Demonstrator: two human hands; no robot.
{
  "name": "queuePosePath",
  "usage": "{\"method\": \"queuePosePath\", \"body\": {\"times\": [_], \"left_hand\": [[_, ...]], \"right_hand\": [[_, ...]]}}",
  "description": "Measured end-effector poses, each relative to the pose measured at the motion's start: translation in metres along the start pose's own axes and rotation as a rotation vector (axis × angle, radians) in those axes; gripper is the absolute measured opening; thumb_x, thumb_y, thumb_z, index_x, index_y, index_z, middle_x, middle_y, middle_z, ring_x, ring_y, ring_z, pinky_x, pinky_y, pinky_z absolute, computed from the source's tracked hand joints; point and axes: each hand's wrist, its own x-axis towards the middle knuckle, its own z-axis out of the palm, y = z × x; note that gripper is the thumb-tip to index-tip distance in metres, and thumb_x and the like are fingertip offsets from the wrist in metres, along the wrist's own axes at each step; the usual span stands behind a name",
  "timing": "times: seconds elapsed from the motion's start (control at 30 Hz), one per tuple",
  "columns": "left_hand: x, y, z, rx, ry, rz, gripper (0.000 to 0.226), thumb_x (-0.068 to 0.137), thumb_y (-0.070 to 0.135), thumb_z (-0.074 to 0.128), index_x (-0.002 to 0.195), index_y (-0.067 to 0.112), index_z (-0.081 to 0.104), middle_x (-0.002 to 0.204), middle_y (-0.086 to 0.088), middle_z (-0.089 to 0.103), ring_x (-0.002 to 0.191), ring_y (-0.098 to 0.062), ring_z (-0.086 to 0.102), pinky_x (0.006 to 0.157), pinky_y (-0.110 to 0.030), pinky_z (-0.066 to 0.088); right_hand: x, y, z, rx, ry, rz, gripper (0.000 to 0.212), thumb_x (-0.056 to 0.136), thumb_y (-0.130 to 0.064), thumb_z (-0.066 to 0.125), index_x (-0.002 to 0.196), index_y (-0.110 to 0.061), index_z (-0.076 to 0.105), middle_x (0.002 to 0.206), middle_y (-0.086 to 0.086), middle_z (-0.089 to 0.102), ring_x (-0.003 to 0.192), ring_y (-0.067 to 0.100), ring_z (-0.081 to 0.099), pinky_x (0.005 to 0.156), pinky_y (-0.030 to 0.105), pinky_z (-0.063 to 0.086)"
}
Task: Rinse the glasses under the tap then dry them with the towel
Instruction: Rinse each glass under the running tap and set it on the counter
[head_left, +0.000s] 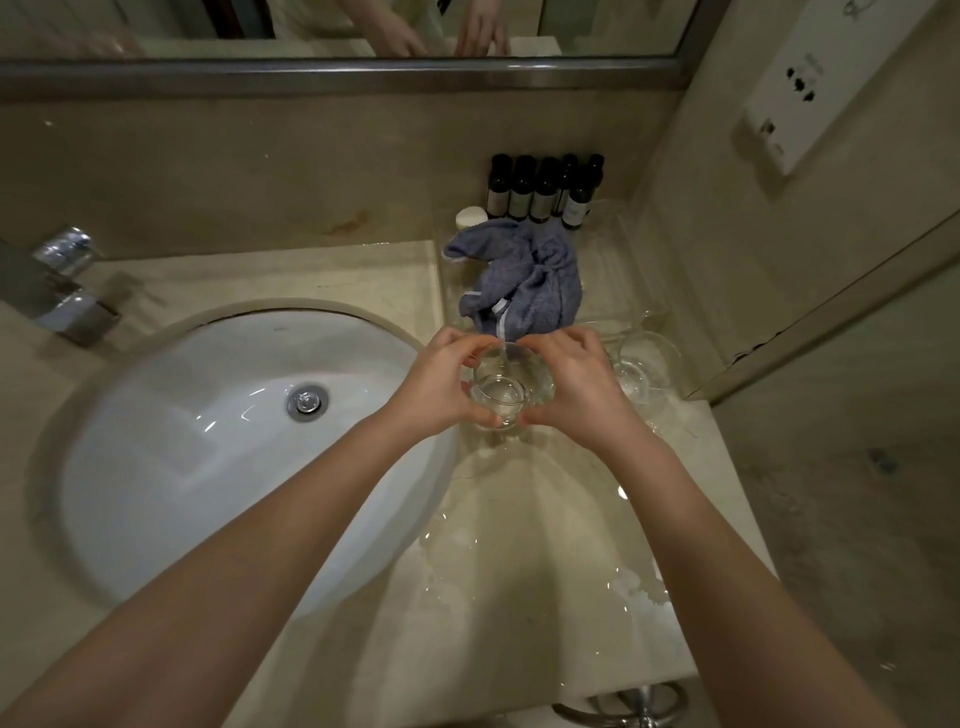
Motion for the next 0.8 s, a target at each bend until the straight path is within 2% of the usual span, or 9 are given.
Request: {"method": "queuePosePath", "body": {"times": [0.17, 0.37, 0.6, 0.8], "left_hand": [[0.0035, -0.0026, 0.0018, 0.013, 0.004, -0.017, 0.091, 0.049, 0.0, 0.094, 0.132, 0.011, 0.058, 0.113, -0.004, 0.043, 0.101, -0.015, 0.052, 0.069, -0.007, 0.051], [0.007, 0.0011, 0.0016, 0.053, -0.007, -0.03, 0.092, 0.049, 0.005, 0.094, 0.133, 0.012, 0.056, 0.116, -0.004, 0.044, 0.104, -0.016, 0.052, 0.079, -0.025, 0.056], [0.0078, 0.0012, 0.0029, 0.097, -0.008, -0.045, 0.093, 0.051, 0.008, 0.094, 0.135, 0.012, 0.053, 0.117, 0.001, 0.04, 0.105, -0.013, 0.05, 0.073, -0.013, 0.05], [0.007, 0.0032, -0.0008, 0.188, -0.064, -0.023, 0.092, 0.056, 0.014, 0.093, 0.137, 0.014, 0.05, 0.117, 0.002, 0.04, 0.112, -0.018, 0.052, 0.091, -0.025, 0.047]], "right_hand": [[0.0047, 0.0011, 0.0008, -0.039, -0.002, 0.002, 0.075, 0.065, -0.027, 0.084, 0.133, -0.019, 0.054, 0.125, -0.001, 0.058, 0.125, 0.025, 0.034, 0.101, 0.041, 0.035], [0.0054, 0.0039, 0.0006, -0.056, 0.004, 0.001, 0.075, 0.066, -0.028, 0.084, 0.134, -0.02, 0.052, 0.127, -0.002, 0.057, 0.126, 0.025, 0.034, 0.101, 0.039, 0.032], [0.005, 0.0035, 0.001, -0.114, -0.009, -0.014, 0.076, 0.068, -0.03, 0.083, 0.136, -0.021, 0.05, 0.129, -0.002, 0.056, 0.126, 0.025, 0.034, 0.1, 0.04, 0.033], [0.005, -0.0015, -0.003, -0.206, -0.068, 0.002, 0.077, 0.071, -0.036, 0.081, 0.138, -0.022, 0.045, 0.134, -0.003, 0.051, 0.128, 0.024, 0.032, 0.104, 0.042, 0.033]]}}
